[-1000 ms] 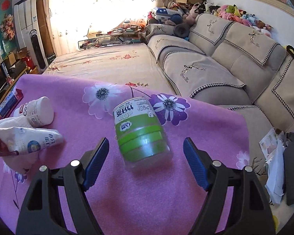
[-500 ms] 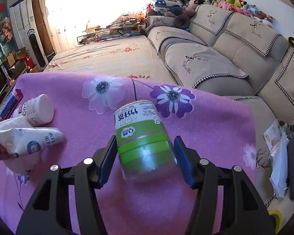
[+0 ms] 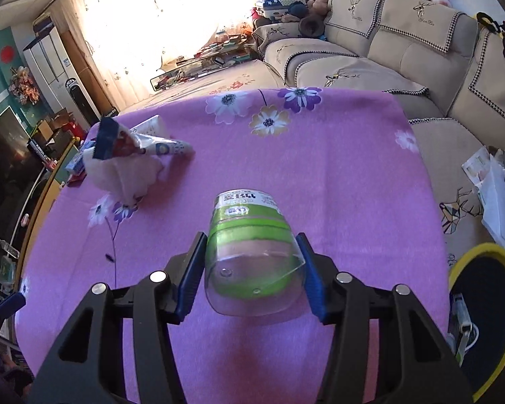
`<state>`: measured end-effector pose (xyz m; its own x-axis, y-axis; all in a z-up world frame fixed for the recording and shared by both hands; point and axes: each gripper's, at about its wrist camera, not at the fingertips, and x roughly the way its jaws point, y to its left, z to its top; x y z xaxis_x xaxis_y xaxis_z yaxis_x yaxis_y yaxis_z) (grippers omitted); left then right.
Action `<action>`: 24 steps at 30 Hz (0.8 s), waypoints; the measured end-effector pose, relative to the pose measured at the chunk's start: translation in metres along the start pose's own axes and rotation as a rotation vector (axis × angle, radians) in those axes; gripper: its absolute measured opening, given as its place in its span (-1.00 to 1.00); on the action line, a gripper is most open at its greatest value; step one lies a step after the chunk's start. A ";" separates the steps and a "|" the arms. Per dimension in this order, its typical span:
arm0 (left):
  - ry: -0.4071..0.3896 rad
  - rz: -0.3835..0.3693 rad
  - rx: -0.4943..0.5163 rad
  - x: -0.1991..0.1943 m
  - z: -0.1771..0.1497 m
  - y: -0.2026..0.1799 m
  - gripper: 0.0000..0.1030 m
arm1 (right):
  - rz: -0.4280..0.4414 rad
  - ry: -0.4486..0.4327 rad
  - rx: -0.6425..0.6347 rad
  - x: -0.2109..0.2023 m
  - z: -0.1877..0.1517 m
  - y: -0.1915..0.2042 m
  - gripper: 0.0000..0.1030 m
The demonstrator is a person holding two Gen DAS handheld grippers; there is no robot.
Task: Collect trash
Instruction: 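Carry the clear jar over the bin and open the right tool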
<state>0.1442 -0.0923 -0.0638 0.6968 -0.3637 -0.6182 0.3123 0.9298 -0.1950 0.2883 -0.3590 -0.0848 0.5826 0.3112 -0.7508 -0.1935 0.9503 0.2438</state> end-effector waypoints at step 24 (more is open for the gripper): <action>0.047 -0.038 0.129 0.012 -0.005 -0.065 0.91 | -0.441 -0.025 0.426 -0.092 -0.109 -0.235 -0.04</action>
<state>0.1292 -0.1570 -0.0623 0.6527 -0.3930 -0.6477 0.4205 0.8991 -0.1218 0.1942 -0.6117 -0.1394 0.5556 -0.1163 -0.8233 0.3992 0.9059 0.1415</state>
